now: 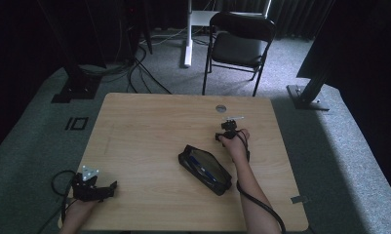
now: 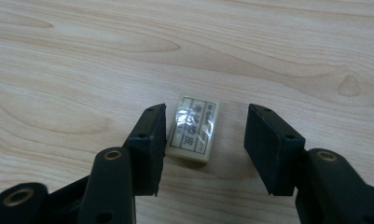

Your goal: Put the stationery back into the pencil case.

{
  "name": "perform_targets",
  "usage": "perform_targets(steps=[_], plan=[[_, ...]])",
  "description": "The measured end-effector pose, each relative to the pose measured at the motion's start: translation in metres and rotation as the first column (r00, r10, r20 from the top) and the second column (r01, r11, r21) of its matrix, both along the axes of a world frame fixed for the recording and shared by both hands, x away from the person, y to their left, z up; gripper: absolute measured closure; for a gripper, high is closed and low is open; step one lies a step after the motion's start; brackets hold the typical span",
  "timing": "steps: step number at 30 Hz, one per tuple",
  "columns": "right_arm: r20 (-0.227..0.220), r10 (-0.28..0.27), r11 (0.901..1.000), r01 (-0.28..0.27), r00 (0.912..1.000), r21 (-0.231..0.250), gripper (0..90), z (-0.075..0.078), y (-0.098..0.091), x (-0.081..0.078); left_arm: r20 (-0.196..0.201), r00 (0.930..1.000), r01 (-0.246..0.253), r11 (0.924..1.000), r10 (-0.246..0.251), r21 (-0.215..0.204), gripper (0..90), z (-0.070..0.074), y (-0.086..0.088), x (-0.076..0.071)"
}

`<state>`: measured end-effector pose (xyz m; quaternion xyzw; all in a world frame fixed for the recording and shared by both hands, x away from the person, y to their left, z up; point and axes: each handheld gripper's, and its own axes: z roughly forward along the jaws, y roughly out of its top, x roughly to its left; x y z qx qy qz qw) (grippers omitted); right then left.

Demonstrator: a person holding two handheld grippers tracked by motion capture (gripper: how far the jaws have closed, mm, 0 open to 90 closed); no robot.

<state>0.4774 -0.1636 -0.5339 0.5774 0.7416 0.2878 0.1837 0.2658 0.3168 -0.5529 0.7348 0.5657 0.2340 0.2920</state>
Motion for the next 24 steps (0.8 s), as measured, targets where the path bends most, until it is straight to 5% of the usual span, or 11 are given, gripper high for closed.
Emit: perform_targets(steps=[9, 24], plan=[[0.017, 0.016, 0.9992, -0.016, 0.9997, -0.035, 67.6, -0.001, 0.002, 0.0, -0.001, 1.0, 0.0, 1.0, 0.0, 0.0, 0.4, 0.0, 0.0, 0.0], [-0.01, 0.066, 0.9972, -0.067, 0.9977, -0.035, 68.3, 0.021, -0.001, -0.008, -0.001, 1.0, 0.0, 1.0, 0.0, 0.0, 0.3, 0.0, 0.0, 0.0]])
